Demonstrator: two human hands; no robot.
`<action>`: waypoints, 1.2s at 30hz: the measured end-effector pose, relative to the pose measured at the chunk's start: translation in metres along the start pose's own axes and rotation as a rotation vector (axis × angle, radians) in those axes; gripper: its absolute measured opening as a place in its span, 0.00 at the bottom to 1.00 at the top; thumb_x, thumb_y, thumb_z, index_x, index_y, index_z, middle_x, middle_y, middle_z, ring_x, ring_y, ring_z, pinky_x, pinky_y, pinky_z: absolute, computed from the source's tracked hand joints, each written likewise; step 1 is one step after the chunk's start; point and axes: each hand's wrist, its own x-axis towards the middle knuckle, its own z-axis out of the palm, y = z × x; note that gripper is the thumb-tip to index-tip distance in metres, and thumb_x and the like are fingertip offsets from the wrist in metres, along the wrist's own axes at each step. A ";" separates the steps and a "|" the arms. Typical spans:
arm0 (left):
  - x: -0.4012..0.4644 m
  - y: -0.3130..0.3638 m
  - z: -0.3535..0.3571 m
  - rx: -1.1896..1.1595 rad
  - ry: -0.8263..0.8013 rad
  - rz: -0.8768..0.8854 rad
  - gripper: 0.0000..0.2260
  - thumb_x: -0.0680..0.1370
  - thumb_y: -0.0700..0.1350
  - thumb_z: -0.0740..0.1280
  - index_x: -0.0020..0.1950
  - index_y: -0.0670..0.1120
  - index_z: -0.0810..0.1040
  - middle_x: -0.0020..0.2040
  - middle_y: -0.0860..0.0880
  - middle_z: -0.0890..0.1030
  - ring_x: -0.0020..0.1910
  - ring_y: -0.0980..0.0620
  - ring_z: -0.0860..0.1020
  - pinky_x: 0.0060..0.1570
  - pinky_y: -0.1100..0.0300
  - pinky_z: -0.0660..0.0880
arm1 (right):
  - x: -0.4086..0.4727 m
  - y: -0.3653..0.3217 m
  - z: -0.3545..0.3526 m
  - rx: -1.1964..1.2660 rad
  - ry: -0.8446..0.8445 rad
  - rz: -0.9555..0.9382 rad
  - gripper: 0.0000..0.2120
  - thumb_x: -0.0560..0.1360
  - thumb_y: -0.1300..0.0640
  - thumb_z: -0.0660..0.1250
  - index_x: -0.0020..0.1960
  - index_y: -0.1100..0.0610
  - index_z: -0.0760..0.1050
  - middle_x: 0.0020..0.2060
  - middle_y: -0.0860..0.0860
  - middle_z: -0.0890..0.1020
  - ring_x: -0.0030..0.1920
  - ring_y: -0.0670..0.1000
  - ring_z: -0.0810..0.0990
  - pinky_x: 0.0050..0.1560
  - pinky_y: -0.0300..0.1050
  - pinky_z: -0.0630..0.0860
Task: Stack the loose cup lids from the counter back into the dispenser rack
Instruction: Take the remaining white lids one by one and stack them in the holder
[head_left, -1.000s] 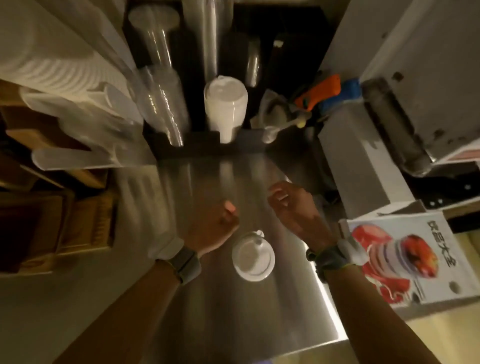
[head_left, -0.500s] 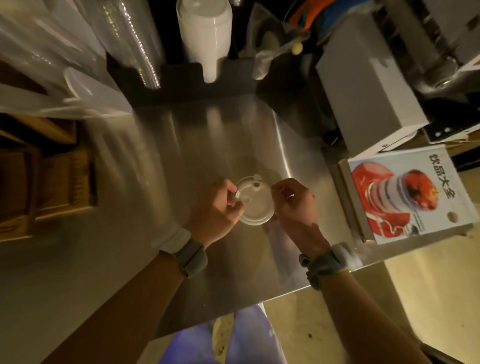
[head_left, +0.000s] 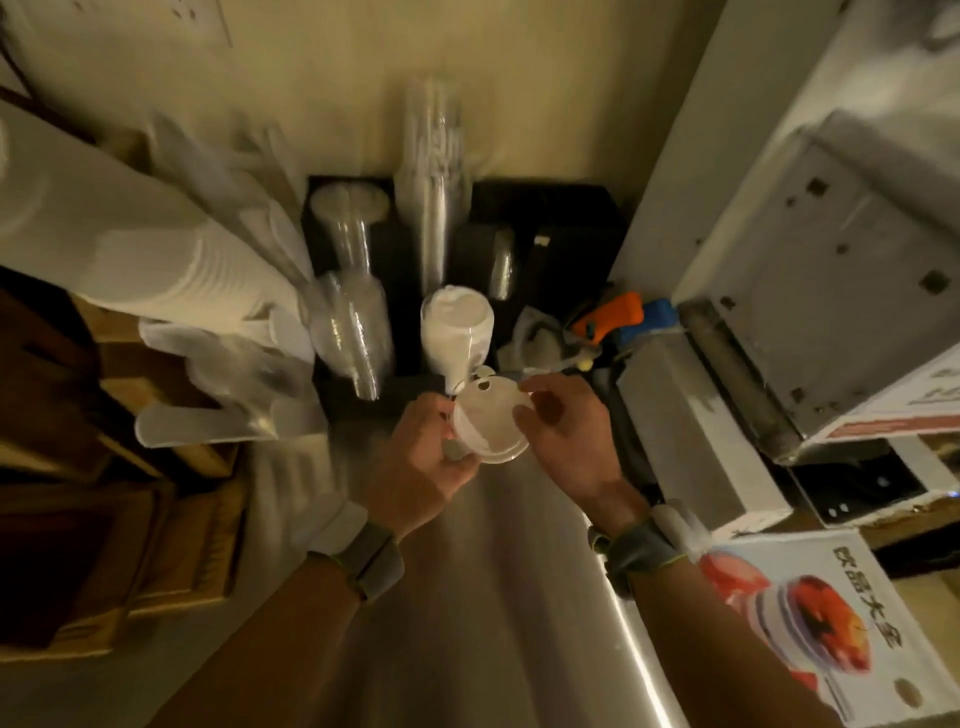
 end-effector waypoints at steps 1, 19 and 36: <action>0.010 0.004 -0.005 -0.021 0.042 -0.034 0.17 0.68 0.39 0.75 0.52 0.38 0.73 0.49 0.40 0.77 0.47 0.45 0.77 0.47 0.53 0.77 | 0.011 -0.006 -0.001 0.002 0.008 -0.039 0.12 0.71 0.59 0.70 0.54 0.53 0.79 0.49 0.52 0.78 0.45 0.49 0.78 0.43 0.35 0.73; 0.143 -0.031 0.002 -0.038 0.171 -0.313 0.19 0.72 0.44 0.71 0.60 0.44 0.69 0.53 0.45 0.76 0.51 0.50 0.75 0.48 0.62 0.70 | 0.168 0.009 0.060 0.016 -0.002 -0.059 0.11 0.72 0.63 0.69 0.53 0.56 0.80 0.50 0.57 0.79 0.48 0.56 0.80 0.53 0.49 0.78; 0.125 -0.034 0.019 -0.028 0.127 -0.395 0.20 0.76 0.56 0.63 0.64 0.54 0.58 0.44 0.41 0.83 0.43 0.43 0.82 0.49 0.44 0.79 | 0.170 0.022 0.064 0.021 -0.047 -0.199 0.10 0.73 0.64 0.68 0.54 0.58 0.80 0.48 0.51 0.75 0.42 0.46 0.76 0.43 0.22 0.70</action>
